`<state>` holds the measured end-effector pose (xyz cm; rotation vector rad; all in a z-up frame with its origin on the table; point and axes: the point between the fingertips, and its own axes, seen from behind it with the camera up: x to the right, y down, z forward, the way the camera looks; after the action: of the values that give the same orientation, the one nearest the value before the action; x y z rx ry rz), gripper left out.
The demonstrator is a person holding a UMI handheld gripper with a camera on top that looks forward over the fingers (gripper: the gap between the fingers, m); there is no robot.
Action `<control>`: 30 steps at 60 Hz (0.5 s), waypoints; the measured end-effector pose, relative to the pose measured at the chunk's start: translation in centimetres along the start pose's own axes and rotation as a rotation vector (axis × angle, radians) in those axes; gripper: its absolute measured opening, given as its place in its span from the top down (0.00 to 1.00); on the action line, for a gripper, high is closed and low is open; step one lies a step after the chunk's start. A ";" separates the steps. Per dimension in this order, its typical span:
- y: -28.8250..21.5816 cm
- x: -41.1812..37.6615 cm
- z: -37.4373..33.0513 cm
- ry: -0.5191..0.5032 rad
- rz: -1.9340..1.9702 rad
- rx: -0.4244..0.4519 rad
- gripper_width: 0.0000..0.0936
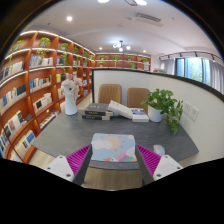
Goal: Arrange mouse
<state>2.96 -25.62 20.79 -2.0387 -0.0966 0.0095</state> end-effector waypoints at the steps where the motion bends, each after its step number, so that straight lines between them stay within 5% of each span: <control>1: 0.0 0.0 0.1 0.000 -0.001 -0.001 0.08; 30: 15.8 10.4 1.3 0.106 0.061 -0.258 0.08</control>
<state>14.28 -30.80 6.50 -2.2945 0.0333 -0.0768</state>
